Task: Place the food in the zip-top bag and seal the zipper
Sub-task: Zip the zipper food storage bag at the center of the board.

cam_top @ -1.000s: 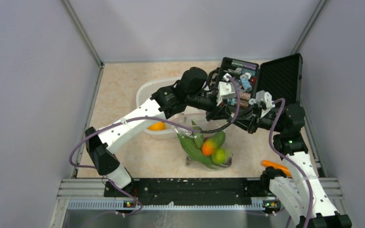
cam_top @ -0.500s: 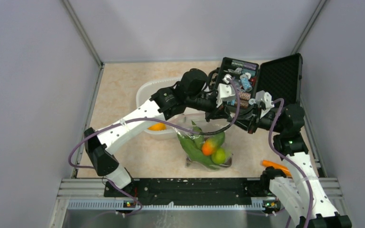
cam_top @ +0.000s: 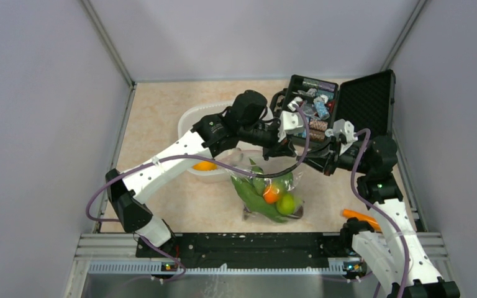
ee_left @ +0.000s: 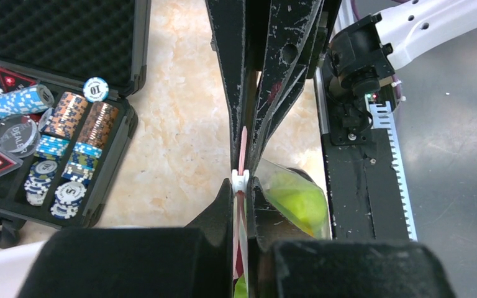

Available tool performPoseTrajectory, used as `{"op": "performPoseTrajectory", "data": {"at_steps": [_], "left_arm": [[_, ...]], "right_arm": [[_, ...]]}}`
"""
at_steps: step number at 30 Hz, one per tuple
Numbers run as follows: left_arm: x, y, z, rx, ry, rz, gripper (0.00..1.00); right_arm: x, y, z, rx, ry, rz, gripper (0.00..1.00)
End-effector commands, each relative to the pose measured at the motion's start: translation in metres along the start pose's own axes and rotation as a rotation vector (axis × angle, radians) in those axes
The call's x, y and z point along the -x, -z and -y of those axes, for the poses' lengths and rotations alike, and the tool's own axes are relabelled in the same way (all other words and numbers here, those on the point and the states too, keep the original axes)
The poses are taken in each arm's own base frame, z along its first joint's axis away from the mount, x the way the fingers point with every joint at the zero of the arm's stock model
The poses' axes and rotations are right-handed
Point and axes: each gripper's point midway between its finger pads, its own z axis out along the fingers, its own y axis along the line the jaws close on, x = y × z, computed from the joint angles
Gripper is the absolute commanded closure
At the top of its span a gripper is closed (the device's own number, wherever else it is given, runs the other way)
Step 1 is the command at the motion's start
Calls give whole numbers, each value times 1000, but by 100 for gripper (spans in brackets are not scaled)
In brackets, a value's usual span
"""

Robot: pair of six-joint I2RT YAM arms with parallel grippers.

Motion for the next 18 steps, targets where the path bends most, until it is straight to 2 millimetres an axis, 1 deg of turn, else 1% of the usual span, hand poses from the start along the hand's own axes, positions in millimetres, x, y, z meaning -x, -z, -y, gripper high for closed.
{"op": "performPoseTrajectory", "data": {"at_steps": [1,4,5,6,10,12,14,18], "left_arm": [[18,11,10,-39,-6,48,100],[23,8,15,-71,1,59,100],[23,8,16,-73,2,59,100],[24,8,16,-74,2,59,100],[25,8,16,-72,0,61,100],[26,7,17,-77,0,63,100],[27,7,17,-78,0,64,100],[25,5,14,-64,6,55,100]], "right_arm": [[25,-1,-8,41,85,35,85],[24,-2,-8,50,77,30,63],[24,-2,-8,50,79,30,58],[24,-2,-8,50,83,30,56],[25,-3,-7,54,86,28,56],[24,-5,-8,59,80,25,59],[25,-7,-6,53,72,18,60],[25,-14,-8,62,89,1,60]]}}
